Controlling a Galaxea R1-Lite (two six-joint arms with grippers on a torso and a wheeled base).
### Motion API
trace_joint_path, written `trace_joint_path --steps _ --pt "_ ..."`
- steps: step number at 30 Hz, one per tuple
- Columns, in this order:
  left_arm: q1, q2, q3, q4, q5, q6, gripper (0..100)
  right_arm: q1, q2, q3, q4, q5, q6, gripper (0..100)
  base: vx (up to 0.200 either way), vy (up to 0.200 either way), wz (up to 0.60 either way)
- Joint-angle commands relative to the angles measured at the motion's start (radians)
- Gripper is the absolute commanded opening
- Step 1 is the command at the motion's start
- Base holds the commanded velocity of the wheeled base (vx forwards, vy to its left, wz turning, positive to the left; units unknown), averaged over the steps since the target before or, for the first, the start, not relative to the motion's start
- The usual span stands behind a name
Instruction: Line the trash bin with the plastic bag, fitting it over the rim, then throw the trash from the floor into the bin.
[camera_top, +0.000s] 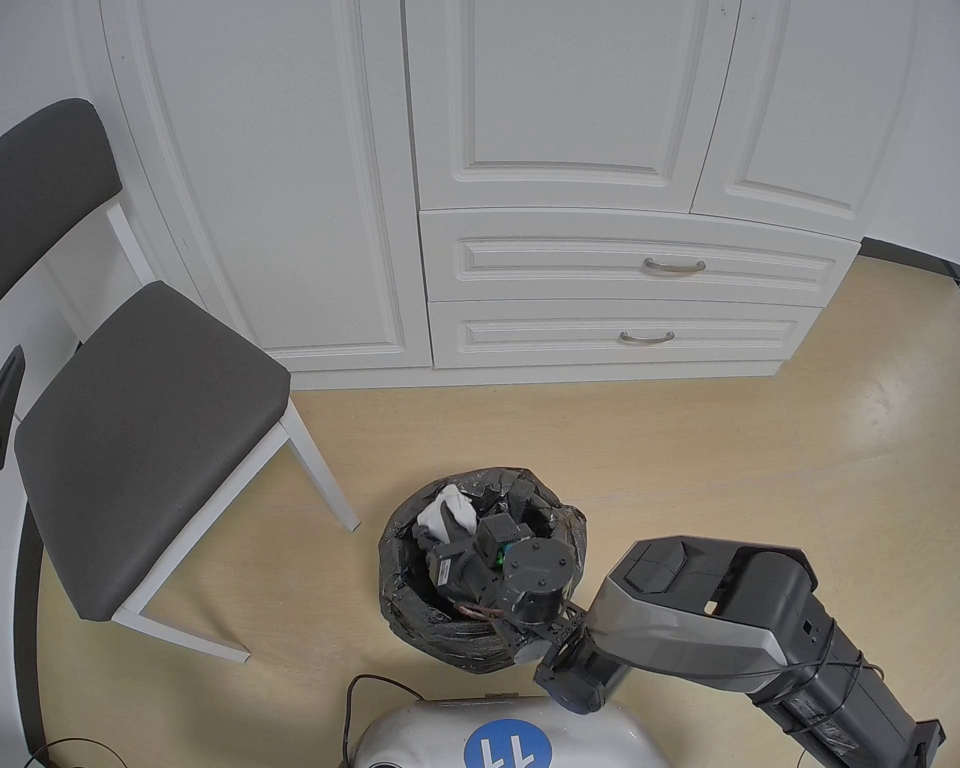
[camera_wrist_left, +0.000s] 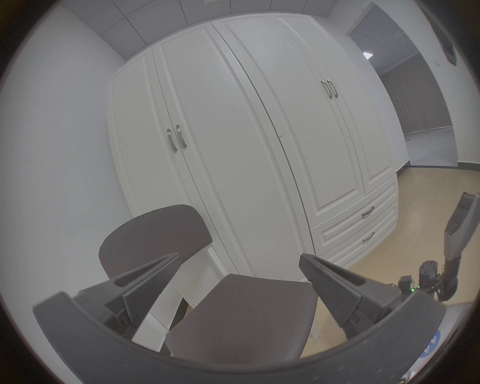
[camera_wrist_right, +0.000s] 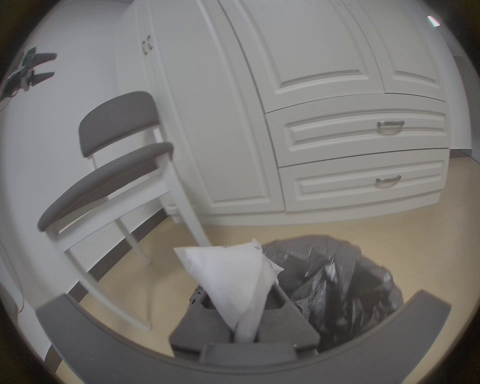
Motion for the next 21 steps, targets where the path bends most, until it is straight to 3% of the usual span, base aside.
trace_joint_path --steps 1,12,15,17,21 --pt "0.0 -0.001 0.0 0.0 0.0 0.0 100 -0.069 0.116 -0.186 -0.017 -0.052 -0.003 0 0.0 0.0 0.0" --pt "0.0 -0.001 0.002 0.0 0.0 0.0 100 -0.105 0.211 -0.363 -0.017 -0.071 -0.032 0 0.0 0.0 0.0" --pt "0.0 -0.001 0.002 0.0 0.0 0.002 100 -0.115 0.224 -0.453 -0.017 -0.109 -0.075 0 0.0 0.0 0.0" --pt "0.0 0.0 0.002 0.0 -0.001 0.002 100 -0.118 0.243 -0.582 -0.017 -0.172 -0.138 0 0.0 0.0 0.0" --pt "0.0 -0.001 0.002 0.0 -0.001 0.002 100 -0.112 0.242 -0.668 -0.017 -0.198 -0.155 0 0.0 0.0 0.0"
